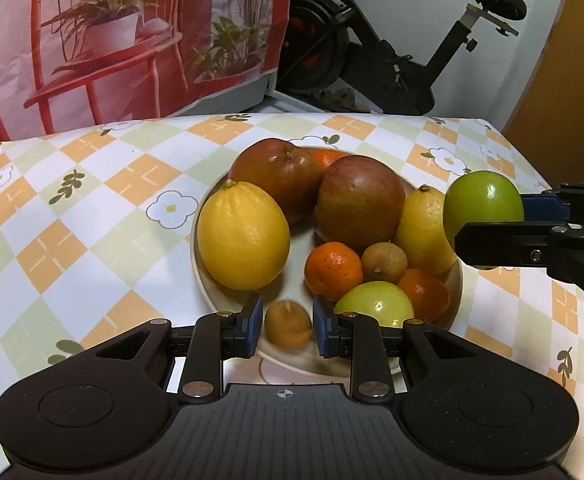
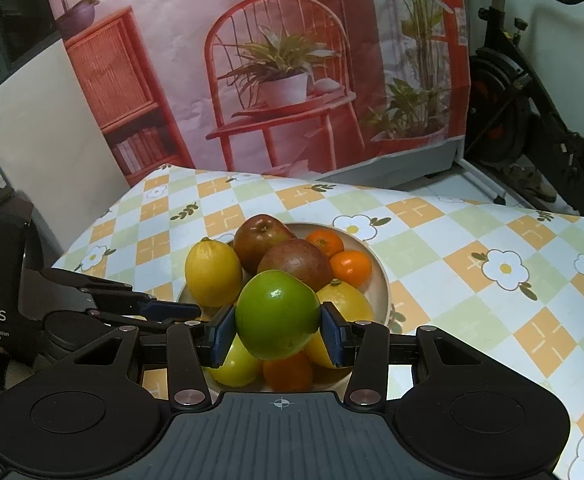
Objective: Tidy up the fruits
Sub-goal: 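Lift the kiwi and lime and carry them over the plate with both grippers, then lower the kiwi onto the plate and open the left gripper, then lower the green lime onto the plate and open the right gripper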
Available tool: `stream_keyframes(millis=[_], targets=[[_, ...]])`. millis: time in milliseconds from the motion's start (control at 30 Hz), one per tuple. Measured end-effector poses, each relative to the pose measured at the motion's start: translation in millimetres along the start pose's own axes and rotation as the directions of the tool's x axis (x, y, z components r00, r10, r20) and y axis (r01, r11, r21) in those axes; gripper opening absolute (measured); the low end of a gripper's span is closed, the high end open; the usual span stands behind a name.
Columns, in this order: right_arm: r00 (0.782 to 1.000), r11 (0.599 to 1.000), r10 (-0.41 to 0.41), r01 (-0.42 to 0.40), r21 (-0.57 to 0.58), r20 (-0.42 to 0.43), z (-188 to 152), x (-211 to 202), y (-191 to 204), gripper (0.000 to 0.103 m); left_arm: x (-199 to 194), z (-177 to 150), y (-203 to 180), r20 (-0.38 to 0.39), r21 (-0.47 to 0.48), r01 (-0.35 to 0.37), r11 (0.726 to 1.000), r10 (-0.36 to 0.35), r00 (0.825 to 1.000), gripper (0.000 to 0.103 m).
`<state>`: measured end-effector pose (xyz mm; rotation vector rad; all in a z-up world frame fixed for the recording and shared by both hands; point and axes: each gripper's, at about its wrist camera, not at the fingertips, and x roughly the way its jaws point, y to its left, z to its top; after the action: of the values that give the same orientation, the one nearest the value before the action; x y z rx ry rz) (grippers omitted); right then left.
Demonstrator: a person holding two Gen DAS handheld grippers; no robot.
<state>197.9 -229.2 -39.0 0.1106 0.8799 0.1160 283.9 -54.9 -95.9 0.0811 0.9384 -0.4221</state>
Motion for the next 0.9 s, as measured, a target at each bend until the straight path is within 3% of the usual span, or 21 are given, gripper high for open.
stream_keyframes(millis=[167, 233, 300, 533, 900], targets=[[1.000, 1.000, 0.009, -0.009, -0.009, -0.018, 1.8, 7.6, 4.4, 0.042, -5.3, 0.8, 5.0, 0.015, -0.031, 0.002, 1.000, -0.001, 1.000, 0.031], [1.000, 1.000, 0.013, -0.014, -0.020, -0.025, 4.7, 11.9, 7.8, 0.042, -12.1, 0.7, 10.4, 0.037, -0.056, 0.007, 0.998, -0.005, 0.999, 0.038], [0.999, 0.999, 0.020, -0.021, -0.039, -0.034, 9.1, 16.9, 12.7, 0.042, -19.8, 0.0, 15.5, 0.060, -0.079, 0.010, 0.997, -0.005, 0.998, 0.038], [0.996, 0.988, 0.008, -0.023, -0.153, -0.093, 26.1, 45.1, 36.8, 0.042, -47.3, -1.5, 41.9, 0.145, -0.186, -0.034, 0.982, 0.062, 0.987, 0.043], [0.985, 0.973, -0.012, -0.028, -0.228, -0.170, 26.3, 76.8, 61.3, 0.042, -56.3, -2.9, 55.7, 0.172, -0.248, -0.079, 0.966, 0.124, 0.977, 0.044]])
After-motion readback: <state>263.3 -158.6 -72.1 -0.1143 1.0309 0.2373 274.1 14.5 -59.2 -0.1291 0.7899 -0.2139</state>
